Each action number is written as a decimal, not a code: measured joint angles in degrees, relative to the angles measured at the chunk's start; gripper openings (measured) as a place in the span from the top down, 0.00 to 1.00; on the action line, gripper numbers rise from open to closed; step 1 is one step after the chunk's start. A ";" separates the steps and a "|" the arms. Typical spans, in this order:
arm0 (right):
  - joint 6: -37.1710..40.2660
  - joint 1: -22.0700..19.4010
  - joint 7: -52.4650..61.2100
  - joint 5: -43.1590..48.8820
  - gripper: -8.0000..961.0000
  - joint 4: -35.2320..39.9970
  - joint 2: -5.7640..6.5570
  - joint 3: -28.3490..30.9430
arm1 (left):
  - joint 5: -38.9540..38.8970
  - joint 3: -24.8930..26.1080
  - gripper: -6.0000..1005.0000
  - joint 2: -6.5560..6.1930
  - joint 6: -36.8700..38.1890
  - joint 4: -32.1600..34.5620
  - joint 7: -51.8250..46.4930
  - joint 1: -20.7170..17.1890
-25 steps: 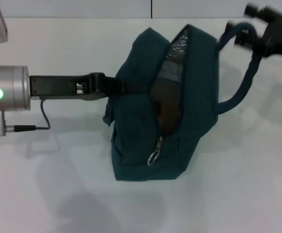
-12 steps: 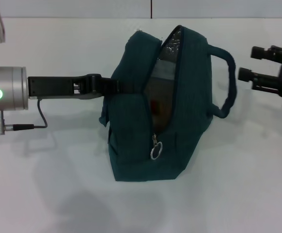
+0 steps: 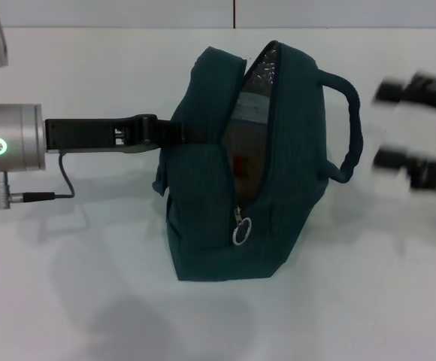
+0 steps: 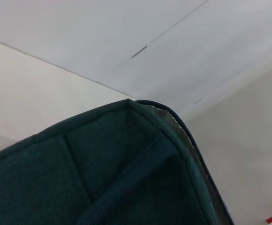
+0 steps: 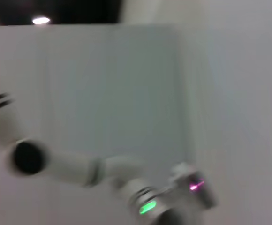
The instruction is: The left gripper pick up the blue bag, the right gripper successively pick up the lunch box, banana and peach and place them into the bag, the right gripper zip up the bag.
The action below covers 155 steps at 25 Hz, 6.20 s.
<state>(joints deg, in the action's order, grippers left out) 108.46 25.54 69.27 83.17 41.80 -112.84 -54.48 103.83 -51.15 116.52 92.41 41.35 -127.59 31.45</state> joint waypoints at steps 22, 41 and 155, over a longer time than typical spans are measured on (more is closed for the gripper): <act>-18.73 14.74 2.41 19.02 0.22 -15.55 -3.30 -13.32 | 0.07 0.00 0.91 0.18 -0.75 -0.05 0.11 0.25; -35.53 15.57 -0.99 -10.70 0.22 -16.53 -3.35 -37.87 | 0.52 -0.44 0.90 0.44 -0.74 -0.04 0.32 0.43; -28.95 10.42 -17.80 -32.17 0.97 -9.26 -3.35 -35.26 | -9.98 10.78 0.41 3.37 -1.27 -30.51 57.62 -5.25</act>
<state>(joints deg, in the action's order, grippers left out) 79.51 35.96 51.47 51.01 32.54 -116.19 -89.74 93.85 -40.37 119.90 91.14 10.84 -69.97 26.19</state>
